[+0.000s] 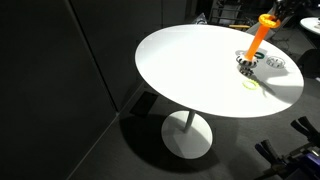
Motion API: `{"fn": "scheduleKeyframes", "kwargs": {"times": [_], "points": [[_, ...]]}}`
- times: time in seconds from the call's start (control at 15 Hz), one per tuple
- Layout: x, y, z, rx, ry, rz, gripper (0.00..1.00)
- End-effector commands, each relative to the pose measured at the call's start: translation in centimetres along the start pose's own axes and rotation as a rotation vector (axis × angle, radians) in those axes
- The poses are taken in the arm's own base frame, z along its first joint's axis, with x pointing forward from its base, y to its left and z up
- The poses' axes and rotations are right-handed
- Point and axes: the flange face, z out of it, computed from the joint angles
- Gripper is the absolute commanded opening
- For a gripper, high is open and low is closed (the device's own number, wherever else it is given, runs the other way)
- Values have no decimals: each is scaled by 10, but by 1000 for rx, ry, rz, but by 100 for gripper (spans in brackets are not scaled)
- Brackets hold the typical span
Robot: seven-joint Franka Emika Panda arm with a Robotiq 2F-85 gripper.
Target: Put the orange ring around the rod
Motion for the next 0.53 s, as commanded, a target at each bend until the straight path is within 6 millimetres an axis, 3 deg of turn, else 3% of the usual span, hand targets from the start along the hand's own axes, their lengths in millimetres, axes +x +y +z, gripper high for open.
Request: {"fn": "scheduleKeyframes", "kwargs": {"times": [0.0, 0.47], "points": [[10, -2, 3, 0, -3, 26, 8], [7, -3, 16, -2, -27, 26, 8]]}}
